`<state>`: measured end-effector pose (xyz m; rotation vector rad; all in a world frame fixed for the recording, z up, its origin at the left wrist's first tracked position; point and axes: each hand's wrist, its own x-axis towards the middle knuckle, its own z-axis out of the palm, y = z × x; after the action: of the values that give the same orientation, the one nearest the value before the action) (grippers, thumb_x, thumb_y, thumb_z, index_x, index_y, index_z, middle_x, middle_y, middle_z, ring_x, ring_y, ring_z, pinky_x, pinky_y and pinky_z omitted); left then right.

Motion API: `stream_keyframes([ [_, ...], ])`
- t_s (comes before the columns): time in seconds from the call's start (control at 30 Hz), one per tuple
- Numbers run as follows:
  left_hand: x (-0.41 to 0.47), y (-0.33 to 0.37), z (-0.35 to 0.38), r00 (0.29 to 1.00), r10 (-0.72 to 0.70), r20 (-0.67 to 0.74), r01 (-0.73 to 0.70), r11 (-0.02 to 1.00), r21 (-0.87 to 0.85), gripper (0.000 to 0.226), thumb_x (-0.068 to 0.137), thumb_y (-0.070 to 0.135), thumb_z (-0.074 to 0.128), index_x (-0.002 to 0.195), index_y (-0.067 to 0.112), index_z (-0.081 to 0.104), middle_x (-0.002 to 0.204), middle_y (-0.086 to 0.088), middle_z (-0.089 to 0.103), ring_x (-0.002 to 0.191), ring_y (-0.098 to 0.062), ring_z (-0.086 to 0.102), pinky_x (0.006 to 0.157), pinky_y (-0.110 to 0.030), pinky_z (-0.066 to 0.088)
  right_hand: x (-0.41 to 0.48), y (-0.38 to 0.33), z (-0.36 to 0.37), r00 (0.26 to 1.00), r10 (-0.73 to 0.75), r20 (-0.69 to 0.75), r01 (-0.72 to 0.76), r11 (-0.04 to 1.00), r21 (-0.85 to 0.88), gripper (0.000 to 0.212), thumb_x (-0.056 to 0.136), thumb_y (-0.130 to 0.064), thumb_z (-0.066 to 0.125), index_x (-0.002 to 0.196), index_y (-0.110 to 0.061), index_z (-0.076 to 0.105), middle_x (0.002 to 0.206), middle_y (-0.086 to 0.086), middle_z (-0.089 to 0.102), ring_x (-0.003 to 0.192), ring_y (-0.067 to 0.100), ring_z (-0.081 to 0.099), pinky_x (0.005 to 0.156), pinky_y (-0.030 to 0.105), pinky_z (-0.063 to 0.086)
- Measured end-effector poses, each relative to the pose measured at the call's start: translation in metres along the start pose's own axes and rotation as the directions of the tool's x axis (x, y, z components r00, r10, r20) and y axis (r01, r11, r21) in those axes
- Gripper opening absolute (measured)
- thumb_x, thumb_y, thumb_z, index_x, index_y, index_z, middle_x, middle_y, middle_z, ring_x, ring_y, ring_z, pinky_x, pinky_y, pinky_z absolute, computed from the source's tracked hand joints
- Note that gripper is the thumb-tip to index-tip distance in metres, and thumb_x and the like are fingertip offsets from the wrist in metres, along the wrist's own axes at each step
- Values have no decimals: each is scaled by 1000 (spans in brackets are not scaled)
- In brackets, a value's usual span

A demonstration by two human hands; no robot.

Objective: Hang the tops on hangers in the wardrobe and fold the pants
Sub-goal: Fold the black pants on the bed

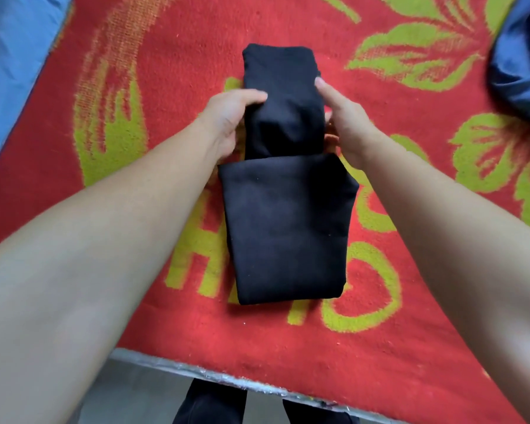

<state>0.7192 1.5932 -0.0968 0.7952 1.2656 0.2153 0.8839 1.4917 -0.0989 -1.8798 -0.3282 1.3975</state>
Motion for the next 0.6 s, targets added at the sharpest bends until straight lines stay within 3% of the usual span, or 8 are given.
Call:
stream_keyframes([
  [0.07, 1, 16, 6, 997, 67, 31, -65, 997, -48, 19, 88, 12, 61, 105, 19, 65, 90, 3, 72, 76, -12, 67, 68, -23, 51, 1, -15, 1, 998, -50, -24, 50, 998, -26, 50, 84, -57, 67, 122, -23, 67, 103, -12, 71, 88, 4, 65, 73, 17, 49],
  [0.1, 0, 24, 7, 994, 108, 23, -107, 993, -52, 20, 86, 7, 59, 101, 20, 64, 88, 4, 71, 75, -12, 66, 66, -22, 51, 3, -20, 0, 994, -93, -58, 91, 995, -41, 40, 88, -45, 69, 122, -25, 65, 112, -9, 71, 94, 4, 64, 74, 15, 47],
  [0.2, -9, 42, 6, 977, 213, -29, -213, 977, -20, 33, 78, -5, 57, 97, 21, 57, 82, 4, 65, 70, -10, 61, 60, -22, 46, -1, -32, -7, 986, -147, -82, 149, 989, 21, 23, 86, -7, 66, 101, -24, 61, 104, -1, 71, 89, 11, 65, 73, 19, 46],
  [0.27, -23, 45, 5, 950, 311, -22, -309, 949, 65, 36, 73, -11, 56, 94, 18, 54, 79, 3, 63, 66, -9, 60, 58, -22, 47, -14, -38, -11, 980, -195, -44, 195, 981, 6, 26, 83, 0, 65, 97, -21, 59, 100, 0, 69, 90, 12, 65, 78, 23, 49],
  [0.33, -40, 43, 7, 907, 421, -16, -413, 896, 164, 36, 71, -12, 58, 94, 15, 55, 79, 2, 62, 65, -6, 59, 60, -21, 48, -30, -38, -13, 964, -262, -41, 262, 965, -2, 35, 80, 3, 67, 107, -19, 60, 94, -3, 68, 86, 6, 66, 74, 18, 51],
  [0.43, -78, 15, 7, 790, 613, -18, -564, 737, 374, 28, 70, -2, 63, 84, 21, 61, 75, 11, 61, 65, 2, 55, 64, -18, 45, -69, -18, -14, 910, -407, -78, 398, 911, -112, 35, 77, 0, 70, 108, -16, 68, 91, -1, 69, 84, 7, 65, 84, 29, 56],
  [0.53, -138, -59, -5, 686, 725, 64, -595, 508, 622, 27, 63, -2, 60, 81, 17, 66, 81, 7, 64, 78, -10, 60, 71, -25, 47, -129, 37, -13, 820, -571, -36, 491, 734, -468, 28, 72, 1, 64, 91, -18, 72, 92, -4, 71, 89, 12, 66, 84, 31, 52],
  [0.6, -173, -123, -15, 690, 693, 208, -588, 370, 719, 36, 58, -9, 58, 86, 9, 69, 92, -5, 68, 93, -25, 63, 81, -34, 50, -166, 86, -15, 763, -631, 139, 538, 501, -678, 34, 68, 6, 62, 92, -14, 74, 104, 1, 73, 98, 27, 66, 86, 36, 50],
])
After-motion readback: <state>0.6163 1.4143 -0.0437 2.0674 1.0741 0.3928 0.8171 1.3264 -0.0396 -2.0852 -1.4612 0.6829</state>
